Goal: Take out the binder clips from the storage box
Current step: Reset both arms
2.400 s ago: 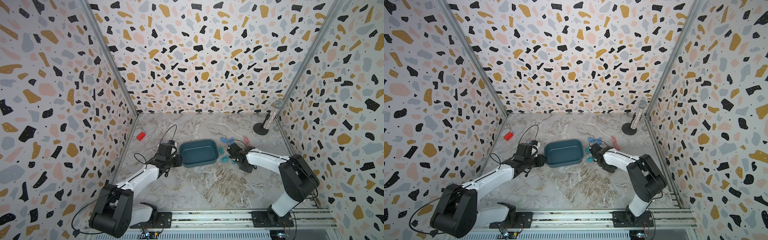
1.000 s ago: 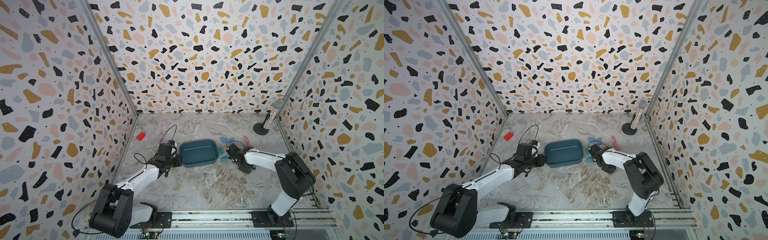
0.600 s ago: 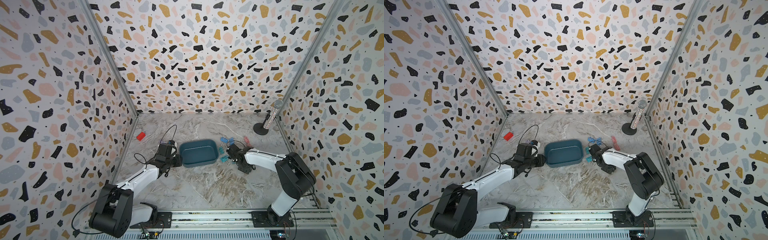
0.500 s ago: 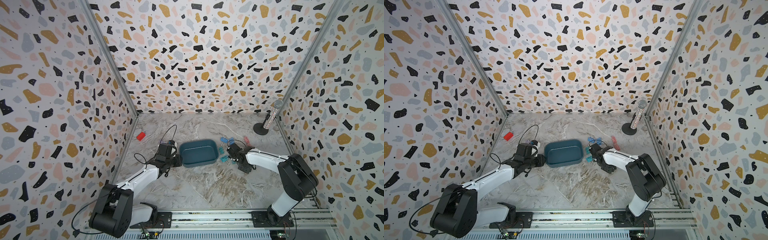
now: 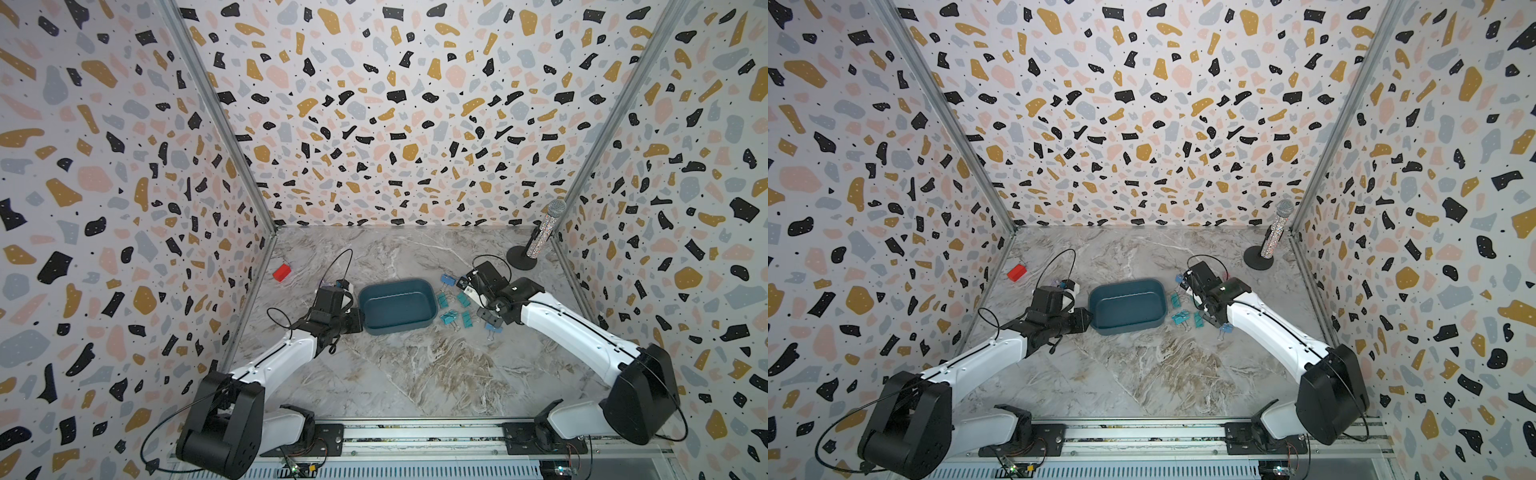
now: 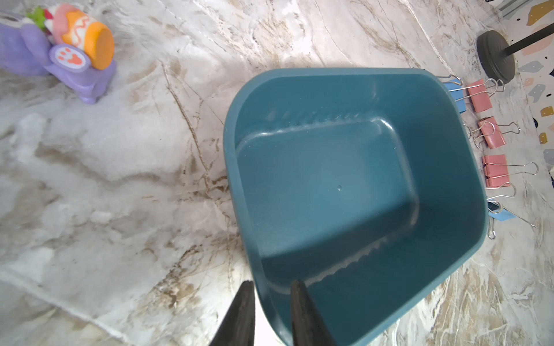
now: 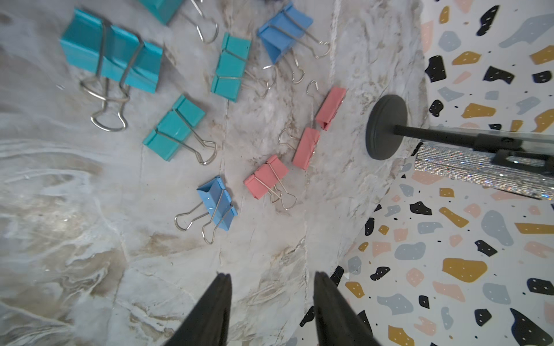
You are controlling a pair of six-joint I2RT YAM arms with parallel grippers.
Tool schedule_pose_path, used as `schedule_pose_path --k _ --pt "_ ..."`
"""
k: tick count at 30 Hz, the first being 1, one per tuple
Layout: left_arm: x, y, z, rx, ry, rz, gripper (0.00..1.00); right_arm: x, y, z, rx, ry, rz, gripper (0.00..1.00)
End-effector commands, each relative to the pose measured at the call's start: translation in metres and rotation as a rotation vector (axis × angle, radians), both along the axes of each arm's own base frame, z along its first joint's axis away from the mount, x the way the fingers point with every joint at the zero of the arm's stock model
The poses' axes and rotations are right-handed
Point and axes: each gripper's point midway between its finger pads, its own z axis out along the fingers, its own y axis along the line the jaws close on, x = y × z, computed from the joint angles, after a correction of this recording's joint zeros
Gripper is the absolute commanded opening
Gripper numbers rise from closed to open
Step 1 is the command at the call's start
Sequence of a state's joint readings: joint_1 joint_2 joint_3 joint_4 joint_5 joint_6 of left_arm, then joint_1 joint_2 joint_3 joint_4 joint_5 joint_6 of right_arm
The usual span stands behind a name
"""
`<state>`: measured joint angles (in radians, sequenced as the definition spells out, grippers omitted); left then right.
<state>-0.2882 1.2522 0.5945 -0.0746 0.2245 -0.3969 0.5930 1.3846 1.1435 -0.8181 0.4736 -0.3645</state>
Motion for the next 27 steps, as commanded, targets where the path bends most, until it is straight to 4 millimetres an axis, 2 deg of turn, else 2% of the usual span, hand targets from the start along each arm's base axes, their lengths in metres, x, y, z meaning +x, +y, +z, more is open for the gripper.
schedule_pose_path --k 1,7,13,21,23,27 --pt "-0.001 0.002 0.004 0.006 -0.028 0.006 0.26 -0.006 0.001 0.025 0.059 -0.028 0.001 0.53" --pt "-0.002 0.006 0.007 0.013 -0.040 0.024 0.26 -0.010 0.005 0.043 0.144 -0.079 -0.004 0.54" --pt "-0.002 0.014 0.019 0.027 -0.081 0.063 0.27 -0.008 0.007 0.053 0.212 -0.149 -0.014 0.55" --pt "-0.004 0.028 0.039 0.051 -0.152 0.126 0.28 -0.006 0.025 0.055 0.362 -0.189 0.015 0.58" --pt "-0.005 0.031 0.040 0.061 -0.153 0.137 0.31 -0.005 0.025 0.055 0.365 -0.192 0.009 0.58" --pt "-0.005 0.036 0.043 0.075 -0.159 0.157 0.32 -0.004 0.022 0.051 0.384 -0.208 -0.020 0.59"
